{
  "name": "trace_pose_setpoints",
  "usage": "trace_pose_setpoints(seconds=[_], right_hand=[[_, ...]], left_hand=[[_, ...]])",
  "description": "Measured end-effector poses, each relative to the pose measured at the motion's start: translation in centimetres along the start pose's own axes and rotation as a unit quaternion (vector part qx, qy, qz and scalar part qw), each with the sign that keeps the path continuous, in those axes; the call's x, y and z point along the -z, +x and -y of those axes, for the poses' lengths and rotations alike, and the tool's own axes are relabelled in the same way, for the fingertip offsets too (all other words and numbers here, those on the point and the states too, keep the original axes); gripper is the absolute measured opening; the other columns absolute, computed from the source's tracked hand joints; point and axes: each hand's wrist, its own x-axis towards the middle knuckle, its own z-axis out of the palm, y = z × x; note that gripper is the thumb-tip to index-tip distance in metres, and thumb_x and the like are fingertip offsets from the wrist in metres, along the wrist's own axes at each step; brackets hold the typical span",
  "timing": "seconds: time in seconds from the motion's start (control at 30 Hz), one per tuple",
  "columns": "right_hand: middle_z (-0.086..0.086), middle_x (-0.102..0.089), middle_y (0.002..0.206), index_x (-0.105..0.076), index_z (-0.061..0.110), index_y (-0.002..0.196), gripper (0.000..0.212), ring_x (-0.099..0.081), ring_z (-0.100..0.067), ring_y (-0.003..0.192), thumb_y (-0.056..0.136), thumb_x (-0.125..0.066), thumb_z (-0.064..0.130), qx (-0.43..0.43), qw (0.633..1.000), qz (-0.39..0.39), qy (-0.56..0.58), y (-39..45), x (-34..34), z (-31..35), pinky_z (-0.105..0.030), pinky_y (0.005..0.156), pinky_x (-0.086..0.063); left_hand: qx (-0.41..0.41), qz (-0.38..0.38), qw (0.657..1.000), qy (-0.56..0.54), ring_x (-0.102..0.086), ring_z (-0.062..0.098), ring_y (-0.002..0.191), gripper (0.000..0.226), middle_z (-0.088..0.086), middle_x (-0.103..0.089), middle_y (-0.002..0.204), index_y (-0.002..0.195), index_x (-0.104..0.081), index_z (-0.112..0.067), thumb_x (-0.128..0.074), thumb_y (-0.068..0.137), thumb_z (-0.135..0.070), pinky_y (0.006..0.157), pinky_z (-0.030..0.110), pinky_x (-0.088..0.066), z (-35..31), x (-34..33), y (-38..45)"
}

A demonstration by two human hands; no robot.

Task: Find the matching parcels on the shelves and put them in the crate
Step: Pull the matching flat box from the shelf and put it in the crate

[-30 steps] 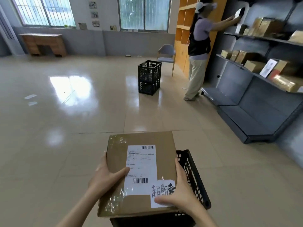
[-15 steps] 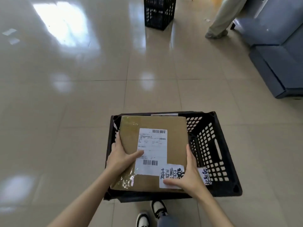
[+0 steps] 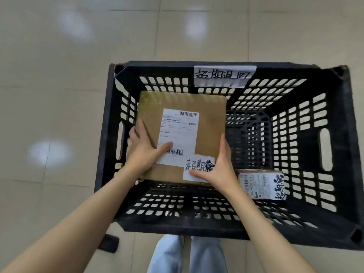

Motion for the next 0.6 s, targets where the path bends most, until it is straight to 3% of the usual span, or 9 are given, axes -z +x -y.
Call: trace_pose_setpoints(seconds=[0.23, 0.43, 0.6], right_hand=[[0.004, 0.011, 0.158, 0.02, 0.034, 0.145, 0.136, -0.005, -0.014, 0.145, 0.061, -0.087, 0.023, -0.028, 0.999, 0.016, -0.013, 3.8, -2.6, -3.2, -0.034, 0.113, -0.016], [-0.003, 0.008, 0.159, 0.018, 0.029, 0.147, 0.126, 0.0, -0.014, 0.146, 0.07, -0.081, 0.017, -0.018, 0.999, 0.022, -0.018, 5.0, -3.0, -4.5, -0.026, 0.111, -0.011], [-0.017, 0.015, 0.156, 0.021, 0.021, 0.146, 0.116, 0.006, -0.033, 0.146, 0.079, -0.073, 0.031, -0.063, 0.979, 0.035, -0.189, 5.4, -2.8, -2.5, -0.041, 0.117, -0.006]], left_hand=[[0.017, -0.035, 0.997, 0.073, -0.011, 0.041, 0.137, 0.108, 0.025, -0.009, 0.15, 0.147, 0.001, -0.011, -0.065, 0.074, -0.056, 0.111, 0.052, -0.018, 1.2, -4.8, 2.7], [-0.016, -0.029, 0.994, 0.107, 0.002, 0.034, 0.143, 0.089, 0.019, 0.002, 0.156, 0.148, 0.0, -0.004, -0.054, 0.088, -0.041, 0.117, 0.041, -0.005, 1.5, -8.0, 2.5], [0.012, 0.0, 0.996, 0.091, 0.0, 0.032, 0.143, 0.085, 0.017, -0.004, 0.156, 0.148, -0.008, -0.008, -0.058, 0.087, -0.039, 0.116, 0.043, -0.011, 0.6, -6.1, 2.6]])
